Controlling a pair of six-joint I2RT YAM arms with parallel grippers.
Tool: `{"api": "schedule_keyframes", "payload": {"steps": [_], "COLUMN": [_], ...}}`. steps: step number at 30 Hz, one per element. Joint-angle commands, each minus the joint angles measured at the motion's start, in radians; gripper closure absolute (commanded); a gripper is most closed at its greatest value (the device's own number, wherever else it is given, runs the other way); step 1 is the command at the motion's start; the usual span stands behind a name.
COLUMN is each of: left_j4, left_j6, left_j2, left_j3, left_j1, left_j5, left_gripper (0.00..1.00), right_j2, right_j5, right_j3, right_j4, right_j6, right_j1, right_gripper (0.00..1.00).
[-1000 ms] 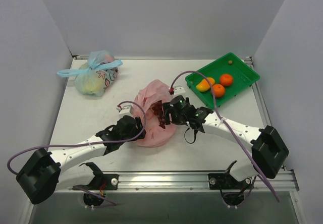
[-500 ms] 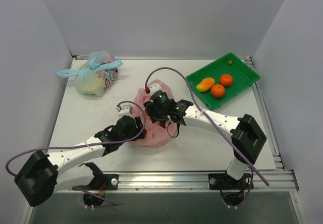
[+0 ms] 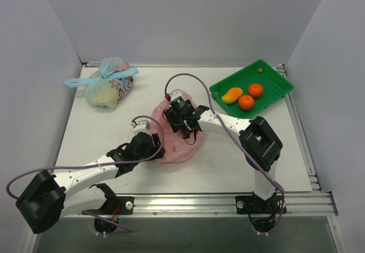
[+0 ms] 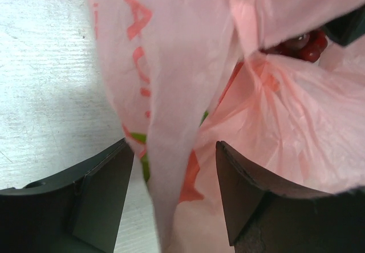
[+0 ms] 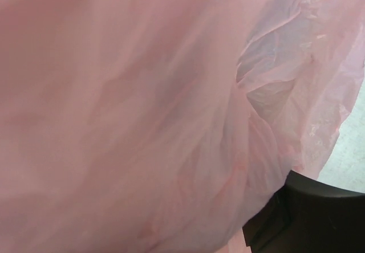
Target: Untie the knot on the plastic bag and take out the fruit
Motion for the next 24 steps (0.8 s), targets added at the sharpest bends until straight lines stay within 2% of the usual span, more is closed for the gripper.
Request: {"api": "schedule_keyframes", "payload": {"steps": [1, 8, 12, 14, 15, 16, 18, 19, 20, 21, 24], "left_j4": [0.040, 0.053, 0.057, 0.060, 0.060, 0.060, 0.059, 0.060, 0.060, 0.053, 0.030], "left_j6": [-0.010, -0.012, -0.010, -0.010, -0.010, -0.010, -0.009, -0.009, -0.009, -0.009, -0.009], "left_j2": [0.001, 0.016, 0.033, 0.040, 0.040, 0.043, 0.048, 0.050, 0.050, 0.051, 0.047], "left_j3": [-0.004, -0.002, 0.004, 0.007, 0.007, 0.009, 0.012, 0.013, 0.018, 0.019, 0.027], "left_j1": [-0.007, -0.005, -0.007, -0.007, -0.007, -0.007, -0.005, -0.005, -0.005, -0.007, -0.007], "left_j5": [0.004, 0.015, 0.020, 0.018, 0.016, 0.016, 0.016, 0.015, 0.010, 0.007, -0.010], "left_gripper": [0.30, 0.30, 0.30, 0.30, 0.30, 0.30, 0.30, 0.31, 0.31, 0.34, 0.37], "right_j2": [0.034, 0.099, 0.139, 0.152, 0.153, 0.153, 0.143, 0.139, 0.133, 0.110, 0.052], "right_j5": [-0.031, -0.141, -0.146, -0.152, -0.156, -0.162, -0.172, -0.172, -0.172, -0.169, -0.181], "right_j3": [0.035, 0.040, 0.060, 0.070, 0.067, 0.067, 0.060, 0.055, 0.040, 0.032, -0.018], "right_j4": [0.005, 0.009, 0.009, -0.003, -0.003, -0.005, -0.005, -0.006, -0.005, -0.002, 0.024], "right_j6": [-0.004, 0.006, 0.015, 0.019, 0.022, 0.024, 0.024, 0.024, 0.024, 0.026, 0.035], "right_j1": [-0.030, -0.030, -0.028, -0.028, -0.028, -0.027, -0.019, -0.016, -0.013, -0.005, 0.004], "right_gripper": [0.33, 0.23, 0.24, 0.31, 0.31, 0.41, 0.52, 0.65, 0.71, 0.80, 0.92]}}
